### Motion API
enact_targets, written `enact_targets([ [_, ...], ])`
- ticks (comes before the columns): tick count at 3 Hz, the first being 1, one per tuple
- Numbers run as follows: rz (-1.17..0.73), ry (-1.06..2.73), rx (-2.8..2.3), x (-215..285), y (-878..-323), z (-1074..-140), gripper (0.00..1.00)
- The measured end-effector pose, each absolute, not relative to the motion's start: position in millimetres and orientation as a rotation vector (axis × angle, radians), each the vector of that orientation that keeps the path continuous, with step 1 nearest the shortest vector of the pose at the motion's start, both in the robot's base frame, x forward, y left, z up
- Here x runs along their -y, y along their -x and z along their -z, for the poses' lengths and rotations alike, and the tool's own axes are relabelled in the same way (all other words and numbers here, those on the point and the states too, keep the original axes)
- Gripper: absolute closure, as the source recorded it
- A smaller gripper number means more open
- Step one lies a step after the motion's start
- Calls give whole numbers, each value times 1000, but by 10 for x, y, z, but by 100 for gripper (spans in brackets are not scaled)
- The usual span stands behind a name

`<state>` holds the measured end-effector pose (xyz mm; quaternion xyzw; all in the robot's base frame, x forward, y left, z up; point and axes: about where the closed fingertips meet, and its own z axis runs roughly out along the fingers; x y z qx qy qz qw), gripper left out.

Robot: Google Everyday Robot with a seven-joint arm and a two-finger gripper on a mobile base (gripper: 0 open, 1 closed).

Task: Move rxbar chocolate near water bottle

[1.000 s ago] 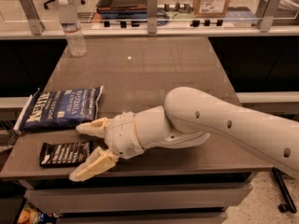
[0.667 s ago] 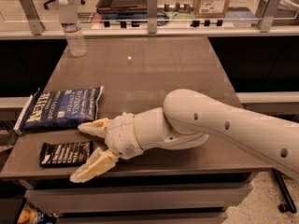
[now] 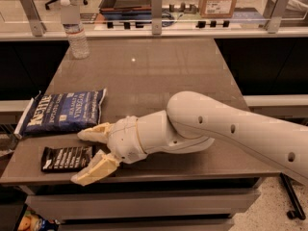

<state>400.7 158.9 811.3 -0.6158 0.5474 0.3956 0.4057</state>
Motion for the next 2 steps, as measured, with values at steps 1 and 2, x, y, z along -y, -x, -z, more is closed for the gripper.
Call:
enact_targets([
  [1,-998,1554,-1381,-1589,-4007,-8131,89],
  [2,-998,1554,-1381,-1589,-4007,-8141,100],
])
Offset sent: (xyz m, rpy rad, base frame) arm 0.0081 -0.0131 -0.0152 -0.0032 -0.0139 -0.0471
